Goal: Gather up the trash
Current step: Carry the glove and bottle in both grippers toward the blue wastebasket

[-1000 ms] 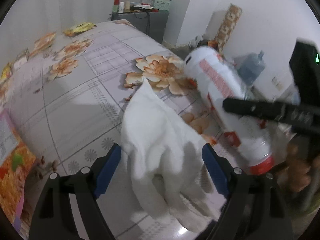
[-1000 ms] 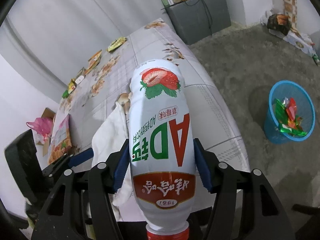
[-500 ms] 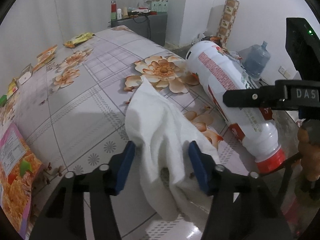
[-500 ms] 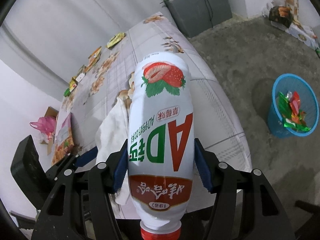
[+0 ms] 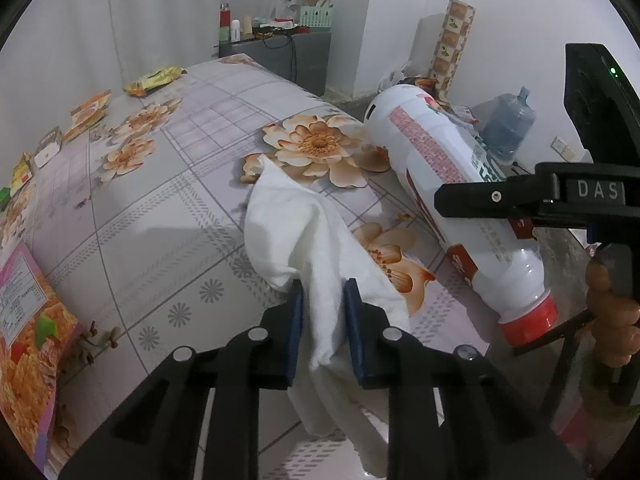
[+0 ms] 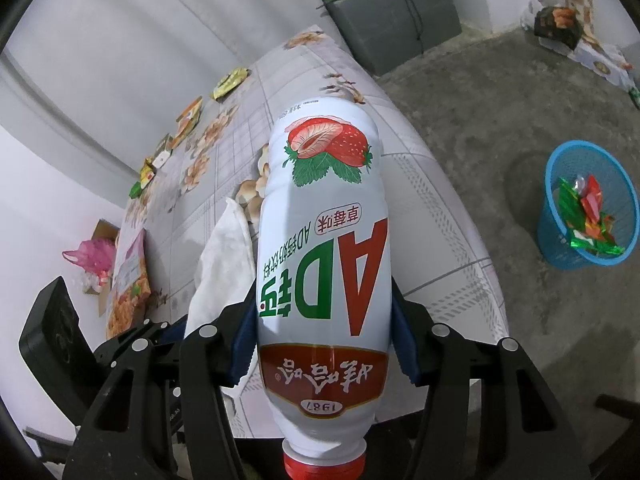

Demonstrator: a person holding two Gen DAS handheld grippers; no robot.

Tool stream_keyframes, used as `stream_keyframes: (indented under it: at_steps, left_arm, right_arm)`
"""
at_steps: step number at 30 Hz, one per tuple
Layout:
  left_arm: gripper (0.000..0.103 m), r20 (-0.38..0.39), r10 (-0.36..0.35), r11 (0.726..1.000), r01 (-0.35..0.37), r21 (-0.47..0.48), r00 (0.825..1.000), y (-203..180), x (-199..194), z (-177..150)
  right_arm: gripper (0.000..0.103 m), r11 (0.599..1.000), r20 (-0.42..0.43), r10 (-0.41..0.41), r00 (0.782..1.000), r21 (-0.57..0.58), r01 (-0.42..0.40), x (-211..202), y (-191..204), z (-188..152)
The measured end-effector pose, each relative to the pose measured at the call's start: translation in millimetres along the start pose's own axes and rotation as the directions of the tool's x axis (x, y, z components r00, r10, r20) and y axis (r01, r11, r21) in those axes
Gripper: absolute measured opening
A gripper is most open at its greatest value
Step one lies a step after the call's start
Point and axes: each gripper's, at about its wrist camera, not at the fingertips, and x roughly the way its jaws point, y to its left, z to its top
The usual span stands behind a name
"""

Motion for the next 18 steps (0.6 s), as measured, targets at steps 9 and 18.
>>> stream_keyframes:
  at_steps: [9, 18]
  left_arm:
    - [0.018, 0.005, 0.004, 1.000, -0.004, 0.002, 1.000, -0.5, -1.1, -1.7]
    - [0.016, 0.016, 0.015, 1.000, -0.015, -0.003, 1.000, 2.7, -5.4, -3.6]
  right_arm:
    - [0.054, 1.000, 0.008, -0.002, 1.000, 0.000, 0.002, -2.1, -0.5, -1.2]
    - [0.054, 1.000, 0.009, -0.003, 1.000, -0.002, 0.003, -3.2, -0.6, -0.4]
